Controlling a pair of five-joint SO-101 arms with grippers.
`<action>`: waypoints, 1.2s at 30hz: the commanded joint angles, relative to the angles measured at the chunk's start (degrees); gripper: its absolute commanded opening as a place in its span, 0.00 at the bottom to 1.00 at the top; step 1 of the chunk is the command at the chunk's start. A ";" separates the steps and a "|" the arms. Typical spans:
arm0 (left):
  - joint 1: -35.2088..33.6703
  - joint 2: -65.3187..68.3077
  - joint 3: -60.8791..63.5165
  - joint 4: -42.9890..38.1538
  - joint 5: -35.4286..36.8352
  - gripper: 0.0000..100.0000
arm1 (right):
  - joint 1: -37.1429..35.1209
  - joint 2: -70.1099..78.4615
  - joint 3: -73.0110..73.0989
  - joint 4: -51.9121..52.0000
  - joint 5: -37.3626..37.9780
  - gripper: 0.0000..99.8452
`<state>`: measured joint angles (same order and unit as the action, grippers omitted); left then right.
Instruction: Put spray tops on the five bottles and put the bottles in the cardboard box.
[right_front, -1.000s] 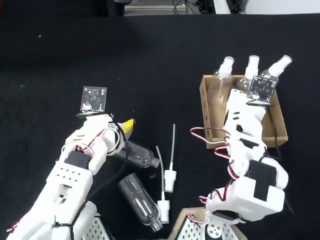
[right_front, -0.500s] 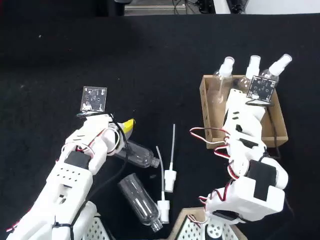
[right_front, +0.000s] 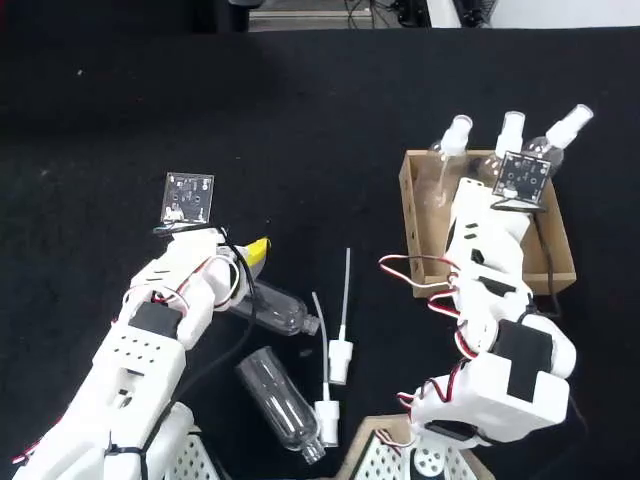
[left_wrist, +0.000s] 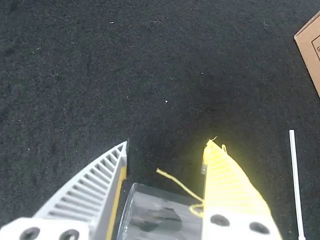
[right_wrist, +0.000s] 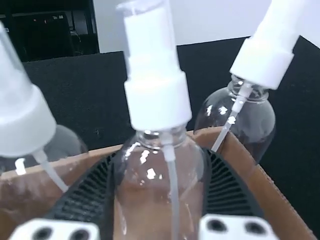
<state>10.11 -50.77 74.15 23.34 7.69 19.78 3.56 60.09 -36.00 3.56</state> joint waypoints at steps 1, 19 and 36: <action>0.31 -0.35 -0.57 -1.14 0.00 0.23 | -0.70 -0.04 -2.07 0.44 -0.18 0.16; 0.31 -0.35 -0.57 -1.14 0.00 0.23 | -3.52 -0.57 0.04 0.00 0.26 0.16; 0.31 -0.35 -0.57 -1.14 0.00 0.23 | -2.64 -0.57 0.48 0.18 0.26 0.16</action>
<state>10.11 -50.77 74.15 23.34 7.69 17.23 3.56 60.35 -36.00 3.56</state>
